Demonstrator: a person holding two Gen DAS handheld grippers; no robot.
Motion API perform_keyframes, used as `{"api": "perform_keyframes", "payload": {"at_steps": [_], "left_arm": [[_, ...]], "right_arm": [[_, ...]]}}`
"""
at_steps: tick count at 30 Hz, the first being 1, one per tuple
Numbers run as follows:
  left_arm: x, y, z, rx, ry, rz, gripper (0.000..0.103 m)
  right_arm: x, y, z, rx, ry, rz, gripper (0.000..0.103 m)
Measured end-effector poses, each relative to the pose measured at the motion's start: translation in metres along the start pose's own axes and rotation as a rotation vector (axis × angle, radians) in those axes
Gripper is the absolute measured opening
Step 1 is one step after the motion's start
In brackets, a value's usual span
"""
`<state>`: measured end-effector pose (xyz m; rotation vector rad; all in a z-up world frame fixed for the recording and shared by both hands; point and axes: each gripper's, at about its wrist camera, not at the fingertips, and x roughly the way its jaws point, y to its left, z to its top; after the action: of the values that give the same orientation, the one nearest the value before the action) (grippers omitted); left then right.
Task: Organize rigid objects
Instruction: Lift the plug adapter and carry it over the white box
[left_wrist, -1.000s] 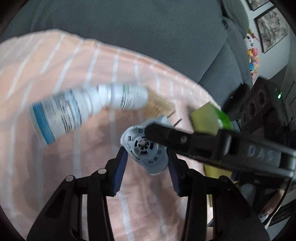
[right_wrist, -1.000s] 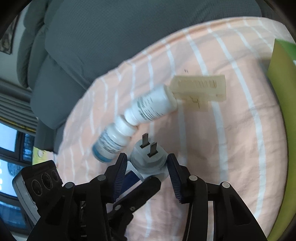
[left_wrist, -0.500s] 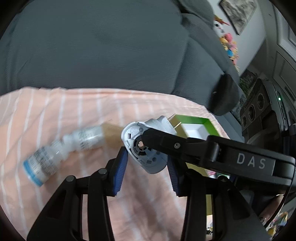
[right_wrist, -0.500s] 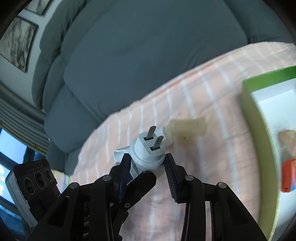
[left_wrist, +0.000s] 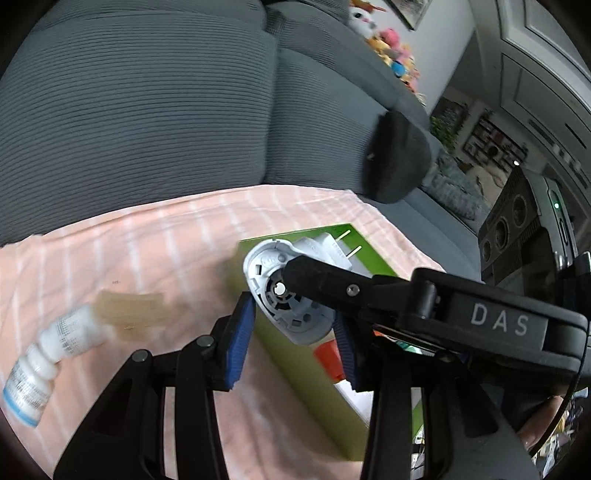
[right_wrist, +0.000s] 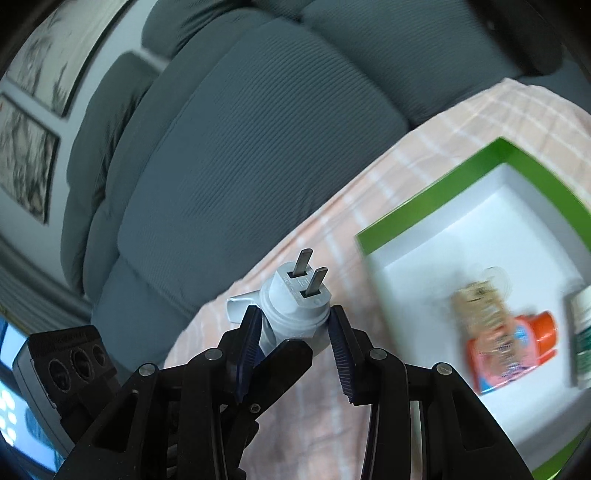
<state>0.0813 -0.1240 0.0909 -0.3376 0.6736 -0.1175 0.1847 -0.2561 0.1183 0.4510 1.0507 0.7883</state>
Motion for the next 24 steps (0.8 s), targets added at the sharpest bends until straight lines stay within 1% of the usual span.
{"api": "perform_keyframes", "payload": {"at_steps": [1, 4, 13, 16, 20, 24], "left_arm": [[0.007, -0.004, 0.002, 0.004, 0.010, -0.020, 0.040], [0.024, -0.015, 0.003, 0.021, 0.035, -0.048, 0.040], [0.071, -0.039, 0.001, 0.055, 0.122, -0.095, 0.040], [0.081, -0.040, -0.002, 0.048, 0.147, -0.114, 0.039], [0.092, -0.047, -0.004, 0.046, 0.175, -0.139, 0.037], [0.098, -0.056, -0.006, 0.066, 0.195, -0.142, 0.036]], "right_arm": [[-0.006, -0.008, 0.003, 0.015, -0.014, -0.005, 0.041], [-0.016, -0.025, 0.007, 0.065, -0.046, -0.021, 0.041], [-0.029, -0.072, 0.012, 0.190, -0.088, -0.080, 0.041], [-0.030, -0.090, 0.013, 0.229, -0.086, -0.100, 0.041], [-0.032, -0.102, 0.014, 0.258, -0.100, -0.119, 0.041], [-0.035, -0.112, 0.014, 0.283, -0.115, -0.128, 0.041]]}}
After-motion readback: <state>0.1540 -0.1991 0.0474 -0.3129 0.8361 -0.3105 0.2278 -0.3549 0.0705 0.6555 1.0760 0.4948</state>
